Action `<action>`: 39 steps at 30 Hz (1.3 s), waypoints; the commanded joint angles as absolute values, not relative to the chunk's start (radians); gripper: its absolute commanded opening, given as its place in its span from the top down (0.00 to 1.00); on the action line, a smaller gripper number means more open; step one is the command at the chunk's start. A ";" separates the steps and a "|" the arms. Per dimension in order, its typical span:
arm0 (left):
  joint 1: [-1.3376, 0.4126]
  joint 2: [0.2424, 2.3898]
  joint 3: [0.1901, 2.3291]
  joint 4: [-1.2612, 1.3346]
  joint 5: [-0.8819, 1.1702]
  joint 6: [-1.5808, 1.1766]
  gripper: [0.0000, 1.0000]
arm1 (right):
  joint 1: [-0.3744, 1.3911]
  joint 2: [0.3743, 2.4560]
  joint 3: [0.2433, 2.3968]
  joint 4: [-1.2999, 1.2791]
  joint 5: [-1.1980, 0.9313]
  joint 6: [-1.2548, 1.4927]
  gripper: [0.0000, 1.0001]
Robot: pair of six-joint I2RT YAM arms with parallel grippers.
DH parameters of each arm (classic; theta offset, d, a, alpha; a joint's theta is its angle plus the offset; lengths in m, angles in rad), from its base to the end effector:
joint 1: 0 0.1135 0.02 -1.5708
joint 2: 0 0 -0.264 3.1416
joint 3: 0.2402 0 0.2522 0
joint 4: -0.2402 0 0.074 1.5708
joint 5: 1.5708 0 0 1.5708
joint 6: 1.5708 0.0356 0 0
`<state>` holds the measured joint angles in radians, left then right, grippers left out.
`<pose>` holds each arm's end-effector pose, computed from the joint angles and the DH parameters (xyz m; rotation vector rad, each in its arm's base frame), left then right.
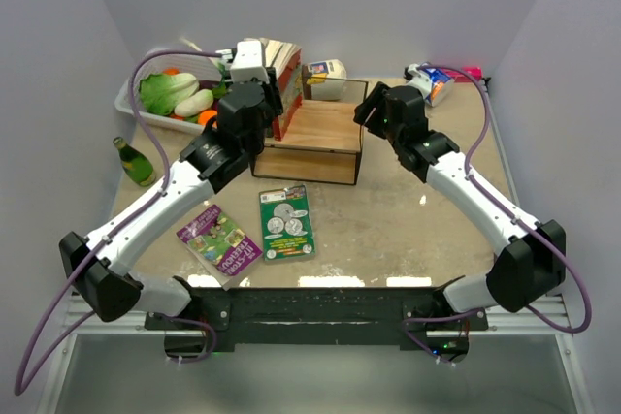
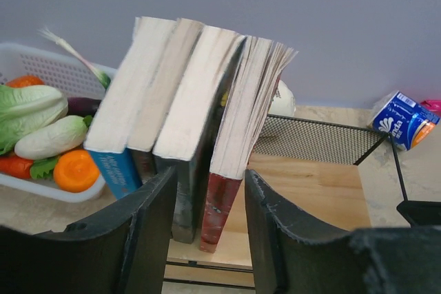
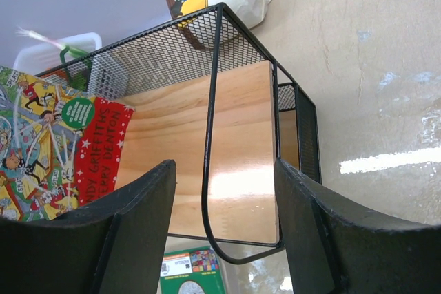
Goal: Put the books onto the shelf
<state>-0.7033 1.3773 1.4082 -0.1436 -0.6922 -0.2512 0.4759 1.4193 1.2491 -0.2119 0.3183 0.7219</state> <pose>0.2534 -0.1851 0.4287 -0.1418 1.6533 -0.1421 0.3000 0.1421 0.3519 0.4497 1.9116 0.4850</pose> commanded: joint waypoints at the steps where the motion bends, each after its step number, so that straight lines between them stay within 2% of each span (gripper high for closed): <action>1: -0.727 1.316 1.387 -0.117 -0.739 -0.250 0.53 | 0.472 1.430 1.284 -0.176 0.311 0.719 0.37; 15: -0.772 1.267 1.370 -0.101 -0.752 -0.245 0.56 | 0.472 1.428 1.289 -0.184 0.305 0.723 0.37; 18: -0.781 1.249 1.368 -0.104 -0.761 -0.239 0.56 | 0.472 1.413 1.292 -0.196 0.298 0.721 0.34; 19: -0.782 1.240 1.365 -0.106 -0.764 -0.238 0.56 | 0.472 1.390 1.289 -0.198 0.298 0.716 0.30; 23: -0.791 1.192 1.353 -0.130 -0.776 -0.238 0.56 | 0.472 1.304 1.284 -0.244 0.299 0.706 0.22; 27: -0.793 1.105 1.306 -0.175 -0.793 -0.270 0.56 | 0.472 1.163 1.230 -0.305 0.305 0.684 0.20; 33: -0.824 0.951 1.132 -0.377 -0.735 -0.473 0.59 | 0.483 0.854 1.001 -0.367 0.215 0.702 0.24; 37: -0.850 0.856 0.868 -0.471 -0.626 -0.665 0.63 | 0.499 0.706 0.751 -0.348 0.134 0.735 0.25; 39: -0.854 0.844 0.757 -0.479 -0.574 -0.750 0.64 | 0.497 0.687 0.701 -0.341 0.121 0.741 0.25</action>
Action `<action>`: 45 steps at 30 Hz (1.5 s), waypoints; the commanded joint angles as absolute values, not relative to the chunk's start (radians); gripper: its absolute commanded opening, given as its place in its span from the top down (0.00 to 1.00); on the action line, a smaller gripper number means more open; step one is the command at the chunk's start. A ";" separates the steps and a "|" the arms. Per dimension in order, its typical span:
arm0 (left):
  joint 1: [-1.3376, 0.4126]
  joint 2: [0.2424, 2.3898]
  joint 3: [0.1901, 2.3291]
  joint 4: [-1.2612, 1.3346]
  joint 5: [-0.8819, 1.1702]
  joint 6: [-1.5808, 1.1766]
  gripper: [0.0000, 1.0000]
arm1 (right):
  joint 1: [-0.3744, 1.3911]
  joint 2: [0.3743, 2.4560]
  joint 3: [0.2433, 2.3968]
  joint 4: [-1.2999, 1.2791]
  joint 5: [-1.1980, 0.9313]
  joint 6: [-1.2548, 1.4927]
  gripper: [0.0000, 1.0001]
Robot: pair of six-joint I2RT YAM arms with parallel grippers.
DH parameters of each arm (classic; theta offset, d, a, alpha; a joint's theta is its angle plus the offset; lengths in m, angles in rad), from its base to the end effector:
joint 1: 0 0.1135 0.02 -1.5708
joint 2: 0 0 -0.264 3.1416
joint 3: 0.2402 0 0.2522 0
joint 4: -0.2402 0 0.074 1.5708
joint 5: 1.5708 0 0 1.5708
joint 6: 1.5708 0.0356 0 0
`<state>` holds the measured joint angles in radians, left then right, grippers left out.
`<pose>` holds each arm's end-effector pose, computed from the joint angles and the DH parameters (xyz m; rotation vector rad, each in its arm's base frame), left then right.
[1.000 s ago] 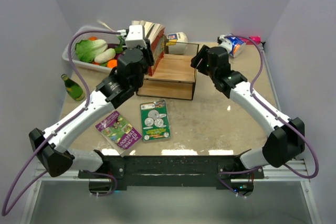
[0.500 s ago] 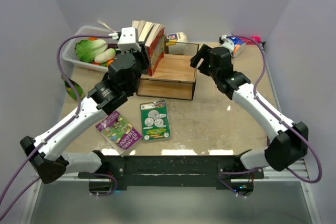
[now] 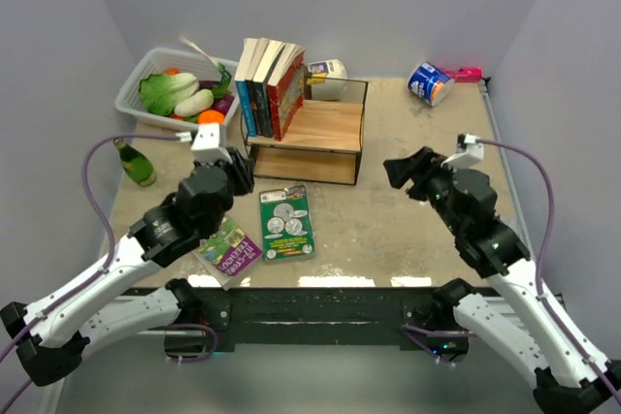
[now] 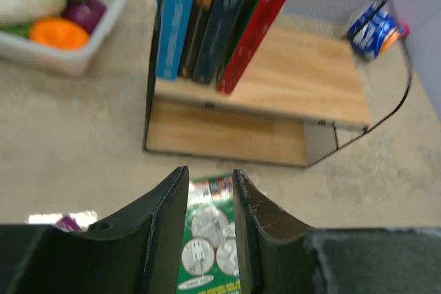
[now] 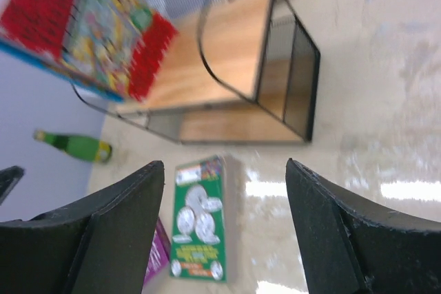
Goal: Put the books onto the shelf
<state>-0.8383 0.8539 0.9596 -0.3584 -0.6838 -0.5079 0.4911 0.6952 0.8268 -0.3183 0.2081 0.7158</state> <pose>0.1385 -0.1204 0.3726 -0.1843 1.7696 -0.3510 0.1438 0.0686 0.3540 0.3564 1.7702 0.6914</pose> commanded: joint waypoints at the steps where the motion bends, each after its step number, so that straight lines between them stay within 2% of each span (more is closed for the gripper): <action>1: -0.853 0.838 0.730 -0.476 -0.557 -0.768 0.64 | 0.499 0.687 0.666 -0.330 0.083 0.742 0.26; 6: -0.854 0.871 0.603 -0.396 -0.503 -0.841 0.64 | 0.537 0.790 0.565 -0.145 -0.034 0.776 0.27; 10: -0.844 0.936 0.542 -0.322 -0.515 -0.880 0.61 | 0.592 0.969 0.519 0.036 -0.077 0.815 0.27; 13: -0.783 1.002 0.517 -0.285 -0.474 -0.891 0.60 | 0.633 1.115 0.528 0.171 -0.092 0.821 0.26; 17: -0.654 1.012 0.447 -0.169 -0.321 -0.896 0.61 | 0.669 1.282 0.577 0.311 -0.089 0.808 0.25; 24: -0.635 0.991 0.313 0.059 -0.216 -0.937 0.62 | 0.683 1.495 0.644 0.451 -0.107 0.824 0.25; 34: -0.630 1.115 0.298 0.118 -0.133 -0.934 0.64 | 0.735 1.689 0.739 0.557 -0.184 0.825 0.27; 40: -0.630 1.097 0.302 0.101 -0.143 -0.917 0.64 | 0.787 1.721 0.750 0.574 -0.204 0.816 0.31; 44: -0.632 1.088 0.293 0.101 -0.137 -0.922 0.64 | 0.811 1.720 0.736 0.587 -0.215 0.818 0.44; 45: -0.632 1.088 0.290 0.101 -0.135 -0.922 0.64 | 0.813 1.717 0.730 0.594 -0.218 0.819 0.54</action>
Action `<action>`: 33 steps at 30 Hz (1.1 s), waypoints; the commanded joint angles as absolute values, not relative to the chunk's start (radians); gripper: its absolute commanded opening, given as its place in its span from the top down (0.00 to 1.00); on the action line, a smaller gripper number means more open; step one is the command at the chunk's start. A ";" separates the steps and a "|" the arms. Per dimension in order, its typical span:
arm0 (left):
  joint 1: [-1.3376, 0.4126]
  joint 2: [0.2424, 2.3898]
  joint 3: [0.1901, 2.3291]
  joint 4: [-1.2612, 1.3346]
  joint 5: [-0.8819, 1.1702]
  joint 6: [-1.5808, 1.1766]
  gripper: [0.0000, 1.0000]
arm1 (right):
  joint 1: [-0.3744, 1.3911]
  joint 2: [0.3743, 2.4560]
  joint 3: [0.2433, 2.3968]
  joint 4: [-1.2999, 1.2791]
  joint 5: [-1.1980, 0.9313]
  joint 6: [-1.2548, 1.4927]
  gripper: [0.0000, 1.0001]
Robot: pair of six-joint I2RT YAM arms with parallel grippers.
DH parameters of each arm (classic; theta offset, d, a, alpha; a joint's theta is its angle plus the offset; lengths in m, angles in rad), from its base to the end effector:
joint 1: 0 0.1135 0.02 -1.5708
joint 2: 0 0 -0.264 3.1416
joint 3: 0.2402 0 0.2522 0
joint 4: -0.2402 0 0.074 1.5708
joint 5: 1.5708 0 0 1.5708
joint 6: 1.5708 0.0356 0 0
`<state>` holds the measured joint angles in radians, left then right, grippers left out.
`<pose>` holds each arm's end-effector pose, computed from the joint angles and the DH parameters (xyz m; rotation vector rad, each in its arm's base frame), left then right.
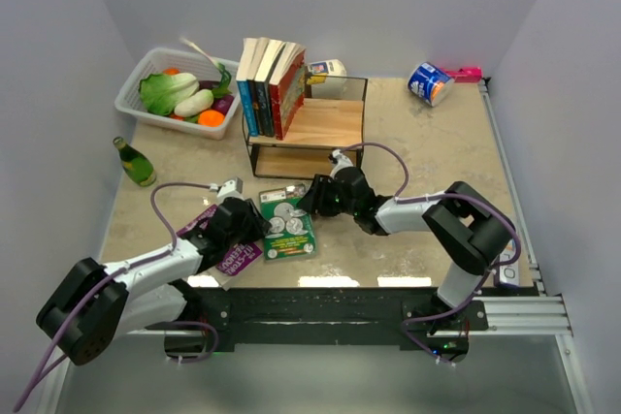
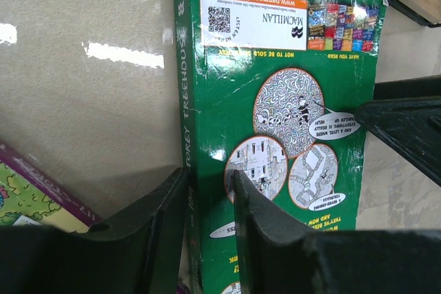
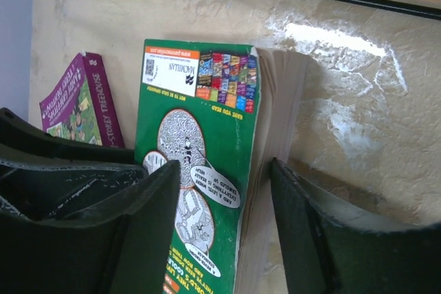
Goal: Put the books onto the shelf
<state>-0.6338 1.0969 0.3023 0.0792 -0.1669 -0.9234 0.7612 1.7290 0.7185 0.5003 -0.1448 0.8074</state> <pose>0.1617 -0.1115 0.1441 -0.4280 2.3140 -0.6128 0.2411 0.2368 0.1452 -0.0440 2.2708 1.0562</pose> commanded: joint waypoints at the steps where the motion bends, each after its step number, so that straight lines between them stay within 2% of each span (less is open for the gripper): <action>1: -0.632 1.086 0.285 0.101 -0.132 -0.923 0.64 | 0.816 1.713 0.723 0.607 -0.219 0.822 0.59; 3: -0.630 1.078 0.281 0.103 -0.130 -0.927 0.64 | 0.824 1.707 0.704 0.620 -0.230 0.825 0.69; 6: -0.632 1.065 0.272 0.098 -0.132 -0.927 0.64 | 0.839 1.703 0.678 0.652 -0.242 0.831 0.76; 11: -0.630 1.040 0.268 0.078 -0.141 -0.927 0.64 | 0.868 1.697 0.632 0.707 -0.270 0.845 1.00; 18: -0.630 0.930 0.285 -0.033 -0.187 -0.927 0.60 | 0.876 1.571 0.571 0.641 -0.218 0.835 1.00; 21: -0.632 0.832 0.284 -0.081 -0.216 -0.930 0.51 | 0.876 1.450 0.548 0.548 -0.184 0.810 1.00; 24: -0.630 0.737 0.261 -0.086 -0.206 -0.928 0.32 | 0.876 1.346 0.548 0.441 -0.173 0.781 1.00; 27: -0.630 0.681 0.239 -0.068 -0.152 -0.916 0.25 | 0.876 1.255 0.548 0.345 -0.169 0.773 1.00; 33: -0.629 0.629 0.097 0.167 0.091 -0.951 0.25 | 0.877 1.135 0.557 0.270 -0.175 0.796 1.00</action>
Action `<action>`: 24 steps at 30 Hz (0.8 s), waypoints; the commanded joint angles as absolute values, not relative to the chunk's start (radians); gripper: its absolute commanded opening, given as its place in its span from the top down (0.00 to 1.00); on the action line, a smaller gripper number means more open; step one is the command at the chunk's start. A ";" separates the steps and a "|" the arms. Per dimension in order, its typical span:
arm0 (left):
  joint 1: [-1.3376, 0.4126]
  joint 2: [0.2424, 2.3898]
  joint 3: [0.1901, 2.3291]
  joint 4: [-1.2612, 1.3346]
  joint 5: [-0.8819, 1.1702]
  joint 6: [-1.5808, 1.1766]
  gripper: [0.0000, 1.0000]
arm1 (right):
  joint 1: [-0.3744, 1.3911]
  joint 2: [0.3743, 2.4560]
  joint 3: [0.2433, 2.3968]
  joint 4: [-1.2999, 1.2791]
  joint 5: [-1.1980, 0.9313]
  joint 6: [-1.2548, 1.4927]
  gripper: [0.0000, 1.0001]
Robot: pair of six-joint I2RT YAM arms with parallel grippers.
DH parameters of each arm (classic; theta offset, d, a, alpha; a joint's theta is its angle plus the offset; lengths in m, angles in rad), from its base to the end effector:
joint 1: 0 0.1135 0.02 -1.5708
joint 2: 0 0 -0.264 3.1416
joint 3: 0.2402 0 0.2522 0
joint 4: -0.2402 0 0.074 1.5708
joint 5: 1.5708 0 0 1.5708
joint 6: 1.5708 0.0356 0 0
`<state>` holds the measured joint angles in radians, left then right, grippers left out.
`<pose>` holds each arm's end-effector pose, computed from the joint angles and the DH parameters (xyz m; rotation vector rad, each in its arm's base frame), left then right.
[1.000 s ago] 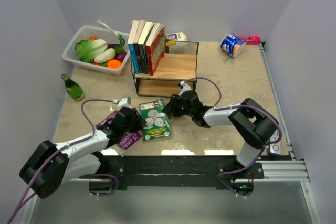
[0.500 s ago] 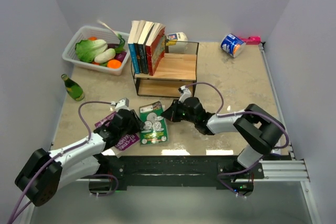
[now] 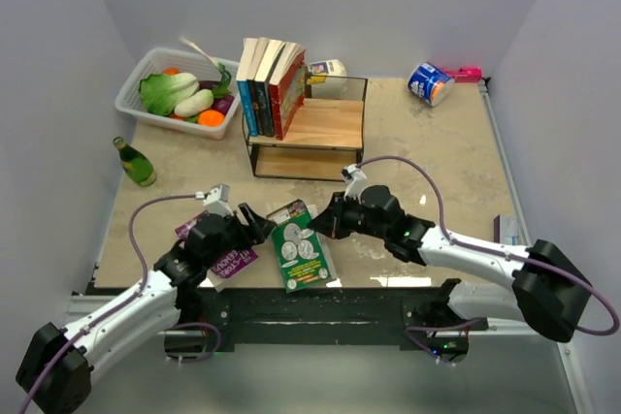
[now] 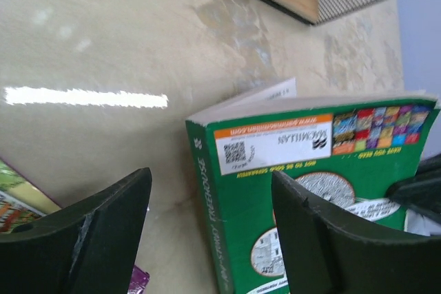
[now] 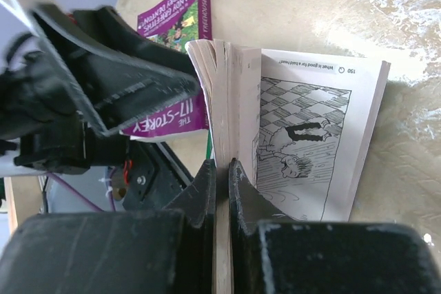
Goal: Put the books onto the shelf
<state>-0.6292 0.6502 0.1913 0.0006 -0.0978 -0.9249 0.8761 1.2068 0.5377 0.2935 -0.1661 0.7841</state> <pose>0.1267 -0.0879 0.1702 -0.3798 2.1078 -0.8585 0.1599 0.2011 0.2153 -0.2213 2.1492 1.2047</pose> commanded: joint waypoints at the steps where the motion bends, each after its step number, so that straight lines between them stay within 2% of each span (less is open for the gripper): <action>1: -0.629 0.626 0.077 0.233 0.116 -0.960 0.25 | 0.876 1.128 0.566 0.261 -0.176 0.798 1.00; 6: -0.627 0.658 -0.058 0.500 0.273 -1.009 0.24 | 0.876 1.094 0.583 0.249 -0.192 0.821 1.00; 13: -0.629 0.744 -0.115 0.875 0.357 -1.051 0.21 | 0.876 1.092 0.575 0.310 -0.253 0.870 1.00; 18: -0.629 0.804 -0.093 0.831 0.379 -1.029 0.22 | 0.876 1.065 0.591 0.315 -0.285 0.894 1.00; 24: -0.629 0.743 -0.147 0.827 0.357 -1.051 0.21 | 0.876 1.009 0.666 0.226 -0.290 0.868 1.00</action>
